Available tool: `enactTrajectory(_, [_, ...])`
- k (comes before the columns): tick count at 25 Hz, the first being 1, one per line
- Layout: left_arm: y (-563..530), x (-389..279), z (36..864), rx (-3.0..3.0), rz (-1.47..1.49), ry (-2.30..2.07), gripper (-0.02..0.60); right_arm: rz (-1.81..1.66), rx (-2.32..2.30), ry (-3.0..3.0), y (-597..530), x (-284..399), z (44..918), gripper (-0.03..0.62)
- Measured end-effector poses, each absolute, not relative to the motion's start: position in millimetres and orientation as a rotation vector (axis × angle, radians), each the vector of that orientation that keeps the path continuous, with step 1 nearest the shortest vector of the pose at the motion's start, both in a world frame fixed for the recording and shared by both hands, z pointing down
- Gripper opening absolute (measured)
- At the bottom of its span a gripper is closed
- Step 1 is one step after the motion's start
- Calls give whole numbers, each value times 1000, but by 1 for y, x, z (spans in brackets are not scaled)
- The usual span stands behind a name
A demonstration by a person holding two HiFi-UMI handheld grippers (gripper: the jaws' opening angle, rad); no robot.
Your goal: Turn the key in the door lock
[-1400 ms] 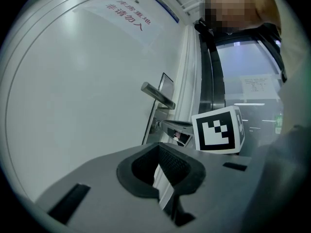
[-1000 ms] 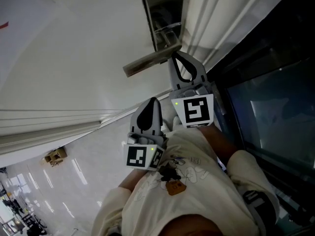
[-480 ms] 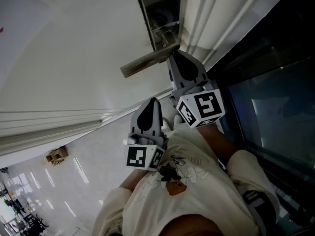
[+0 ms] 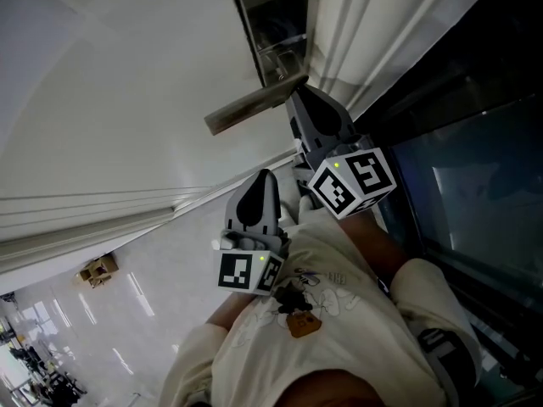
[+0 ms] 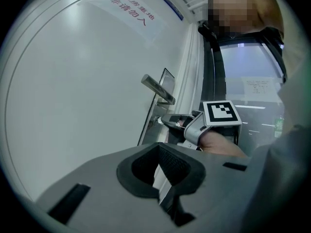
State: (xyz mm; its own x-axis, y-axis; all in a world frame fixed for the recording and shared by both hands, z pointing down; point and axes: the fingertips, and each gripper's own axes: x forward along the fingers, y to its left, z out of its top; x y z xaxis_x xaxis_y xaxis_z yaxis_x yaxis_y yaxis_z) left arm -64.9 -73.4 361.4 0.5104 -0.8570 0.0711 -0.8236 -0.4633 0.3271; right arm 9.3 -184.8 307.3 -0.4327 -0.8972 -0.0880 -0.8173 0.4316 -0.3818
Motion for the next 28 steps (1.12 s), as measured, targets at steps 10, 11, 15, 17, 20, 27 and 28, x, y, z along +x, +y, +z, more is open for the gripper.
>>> enactTrajectory(10, [-71,-67,361,2429,-162,-1410,3,-600,-1371,2324,-186,12,310,28])
enactTrajectory(11, [-71,-67,361,2429,-163,-1411,3,-624,-1355,2314,-186,12,310,28])
enactTrajectory(15, [-70,-67,359,2429,-164,-1417,3,-742,-1272,2244,-187,13,311,31])
enactTrajectory(17, [-69,-67,358,2428,-162,-1422,3,-796,-1235,2212,-187,14,312,31])
enactTrajectory(20, [-69,-67,358,2430,-159,-1428,3,-858,-1185,2168,-187,14,313,32])
enactTrajectory(27, [-67,-67,358,2425,-155,-1439,3,-952,-1048,2113,-188,13,310,34])
enactTrajectory(28, [-67,-68,358,2425,-154,-1439,3,-978,-1028,2095,-189,14,311,34])
